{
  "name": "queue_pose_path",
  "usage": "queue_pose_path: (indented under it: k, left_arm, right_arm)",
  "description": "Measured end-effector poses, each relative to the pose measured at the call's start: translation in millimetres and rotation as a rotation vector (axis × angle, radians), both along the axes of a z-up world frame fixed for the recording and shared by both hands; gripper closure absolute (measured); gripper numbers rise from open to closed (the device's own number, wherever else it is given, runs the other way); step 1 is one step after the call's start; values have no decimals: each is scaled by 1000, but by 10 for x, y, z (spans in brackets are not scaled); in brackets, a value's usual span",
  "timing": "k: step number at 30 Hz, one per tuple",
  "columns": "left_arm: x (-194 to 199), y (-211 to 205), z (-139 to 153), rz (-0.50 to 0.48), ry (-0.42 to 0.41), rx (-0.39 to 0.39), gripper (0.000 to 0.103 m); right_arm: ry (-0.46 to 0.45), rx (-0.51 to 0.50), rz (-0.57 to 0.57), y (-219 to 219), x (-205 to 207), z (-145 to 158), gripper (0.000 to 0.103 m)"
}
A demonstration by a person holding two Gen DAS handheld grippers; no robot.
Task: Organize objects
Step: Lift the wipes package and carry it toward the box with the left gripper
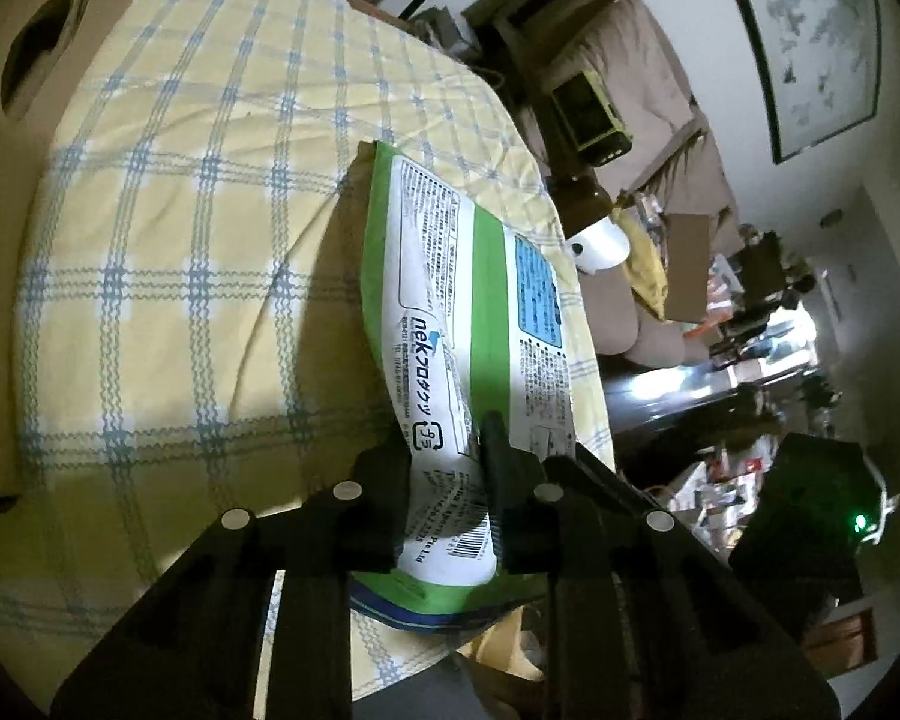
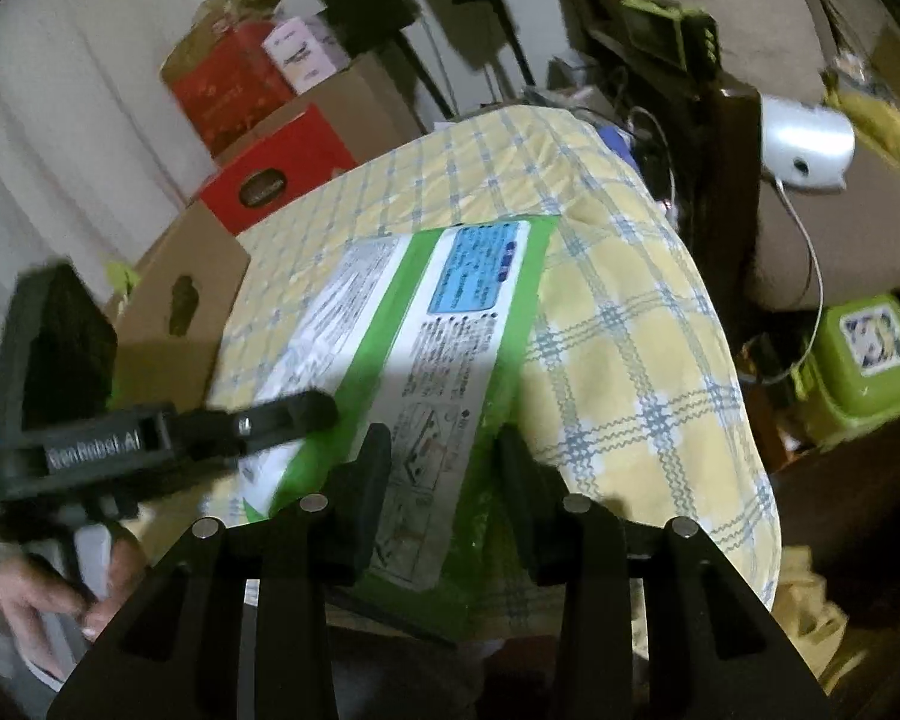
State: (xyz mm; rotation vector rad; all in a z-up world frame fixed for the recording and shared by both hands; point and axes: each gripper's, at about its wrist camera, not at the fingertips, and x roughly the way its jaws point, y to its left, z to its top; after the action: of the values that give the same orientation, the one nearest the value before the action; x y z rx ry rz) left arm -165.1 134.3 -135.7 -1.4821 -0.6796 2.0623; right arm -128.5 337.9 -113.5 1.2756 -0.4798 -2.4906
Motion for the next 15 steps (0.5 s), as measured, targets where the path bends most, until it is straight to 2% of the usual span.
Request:
queue_pose_path:
  k: [2, 3, 9, 12, 15]
  left_arm:
    - [2, -5, -17, -6, -20, 35, 85]
    - [0, -12, -38, -12, -35, 64, 85]
    - [-38, 27, -76, -48, -117, 244, 87]
    - [-78, 51, -25, -51, -93, 261, 87]
    - [-98, 71, 47, -53, -64, 263, 86]
  right_arm:
    - [-1, -28, -28, 93, -9, 20, 58]
    - [-2, -35, -39, 138, -21, 20, 52]
    - [-32, -117, -49, 270, -75, -35, 47]
    - [-37, -163, -49, 306, -80, -41, 47]
    - [-32, -193, -53, 339, -69, -26, 52]
